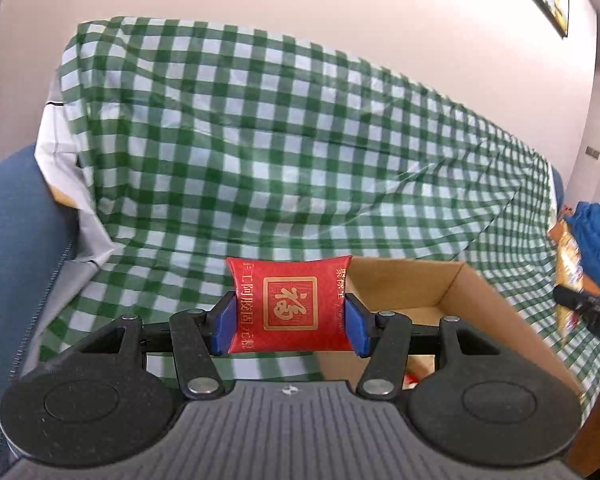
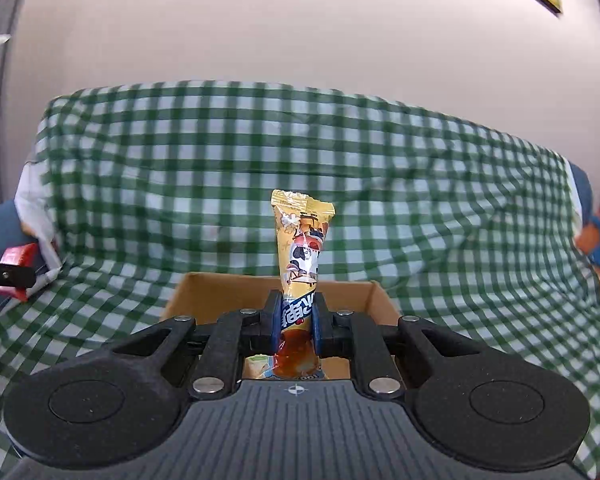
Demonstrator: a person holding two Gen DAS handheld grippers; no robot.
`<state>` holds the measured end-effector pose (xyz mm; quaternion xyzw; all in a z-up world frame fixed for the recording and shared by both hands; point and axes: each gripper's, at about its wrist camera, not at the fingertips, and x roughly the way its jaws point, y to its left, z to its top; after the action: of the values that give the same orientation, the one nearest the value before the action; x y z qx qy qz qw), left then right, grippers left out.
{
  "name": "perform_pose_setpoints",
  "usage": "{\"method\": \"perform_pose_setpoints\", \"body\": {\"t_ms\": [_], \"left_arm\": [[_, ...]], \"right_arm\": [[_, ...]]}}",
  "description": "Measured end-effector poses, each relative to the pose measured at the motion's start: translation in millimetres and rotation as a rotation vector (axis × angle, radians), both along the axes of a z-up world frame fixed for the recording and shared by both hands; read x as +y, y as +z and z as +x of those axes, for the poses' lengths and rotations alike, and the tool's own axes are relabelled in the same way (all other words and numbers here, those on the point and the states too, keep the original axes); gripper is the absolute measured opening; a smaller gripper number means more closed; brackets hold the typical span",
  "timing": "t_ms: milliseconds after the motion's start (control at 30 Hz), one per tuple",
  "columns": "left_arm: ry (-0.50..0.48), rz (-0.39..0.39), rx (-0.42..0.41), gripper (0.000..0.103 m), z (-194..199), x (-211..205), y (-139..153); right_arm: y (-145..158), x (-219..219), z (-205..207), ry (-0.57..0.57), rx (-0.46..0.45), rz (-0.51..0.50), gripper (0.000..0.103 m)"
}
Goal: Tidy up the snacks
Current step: 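Carry the red packet with the left tool while the right tool carries the stick candy over the box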
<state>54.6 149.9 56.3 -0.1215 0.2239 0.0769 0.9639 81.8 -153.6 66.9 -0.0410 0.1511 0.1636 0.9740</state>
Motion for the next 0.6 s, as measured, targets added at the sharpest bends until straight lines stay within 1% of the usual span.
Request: {"method": "perform_pose_setpoints", "body": {"t_ms": [167,200,433,600], "left_arm": [[-0.022,-0.022,-0.026,0.060,7.6,-21.7,3.4],[-0.030,-0.023,-0.031,0.060,9.3,-26.6,3.9],[-0.081,-0.017,-0.051,0.060,19.2,-54.0,6.1],[-0.108,-0.001,-0.035,0.060,26.0,-67.8,3.0]], "right_arm": [[-7.8,-13.1,8.7,-0.023,0.056,0.031,0.015],[-9.9,-9.0,11.7,-0.025,0.061,0.034,0.015],[-8.9,-13.6,9.8,-0.008,0.029,0.016,0.015],[-9.5,-15.3,9.4,-0.006,0.032,0.002,0.015]]}}
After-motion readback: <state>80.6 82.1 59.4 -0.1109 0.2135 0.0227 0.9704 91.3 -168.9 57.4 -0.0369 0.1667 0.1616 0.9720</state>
